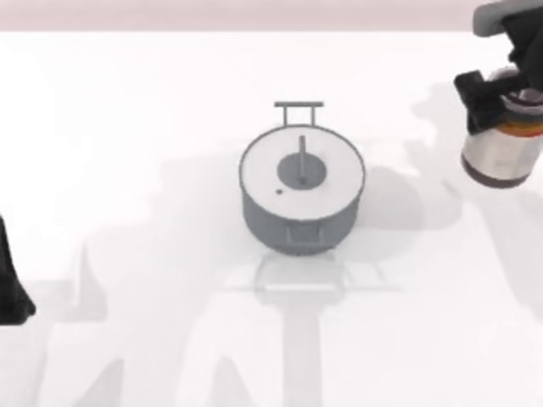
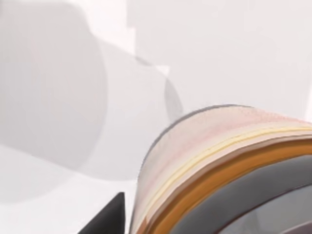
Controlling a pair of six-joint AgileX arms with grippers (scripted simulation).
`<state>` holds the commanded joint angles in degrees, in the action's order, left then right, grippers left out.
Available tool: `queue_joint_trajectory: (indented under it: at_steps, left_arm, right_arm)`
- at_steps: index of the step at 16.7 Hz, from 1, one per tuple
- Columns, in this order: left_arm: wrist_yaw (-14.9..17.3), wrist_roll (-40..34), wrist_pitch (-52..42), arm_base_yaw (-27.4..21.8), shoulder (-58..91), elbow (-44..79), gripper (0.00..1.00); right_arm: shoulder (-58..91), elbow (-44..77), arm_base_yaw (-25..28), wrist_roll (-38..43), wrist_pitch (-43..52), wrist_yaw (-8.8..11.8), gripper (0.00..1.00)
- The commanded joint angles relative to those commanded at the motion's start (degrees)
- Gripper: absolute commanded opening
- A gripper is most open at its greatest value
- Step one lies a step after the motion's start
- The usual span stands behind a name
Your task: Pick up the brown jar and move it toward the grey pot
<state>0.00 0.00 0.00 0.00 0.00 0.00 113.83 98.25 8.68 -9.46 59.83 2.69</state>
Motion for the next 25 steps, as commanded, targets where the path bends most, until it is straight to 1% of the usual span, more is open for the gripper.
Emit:
queue_joint_trajectory:
  at_steps: [4, 6, 8, 10, 14, 21, 25]
  left_arm:
    - [0.0, 0.0, 0.0, 0.0, 0.0, 0.0, 1.0]
    - [0.0, 0.0, 0.0, 0.0, 0.0, 0.0, 1.0]
    - [0.0, 0.0, 0.0, 0.0, 0.0, 0.0, 1.0]
    - [0.0, 0.0, 0.0, 0.0, 0.0, 0.0, 1.0]
    - [0.0, 0.0, 0.0, 0.0, 0.0, 0.0, 1.0]
    - [0.0, 0.0, 0.0, 0.0, 0.0, 0.0, 1.0]
    - [0.0, 0.0, 0.0, 0.0, 0.0, 0.0, 1.0]
  right_arm:
    - [-1.74, -5.72, 5.57, 17.39, -4.94, -4.79, 0.0]
    - [-2.54, -8.05, 7.76, 23.23, -6.96, -6.68, 0.0]
    - [-3.05, -9.55, 9.18, 26.62, -8.27, -7.91, 0.0]
    - [-3.18, -9.97, 9.6, 27.55, -8.64, -8.27, 0.0]
    - [-2.85, -9.94, 9.32, 27.55, -8.73, -8.12, 0.0]
    - [0.84, -15.25, 9.3, 27.33, -18.03, -8.23, 0.0]
    - [1.03, -15.5, 9.31, 27.31, -18.41, -8.23, 0.0]
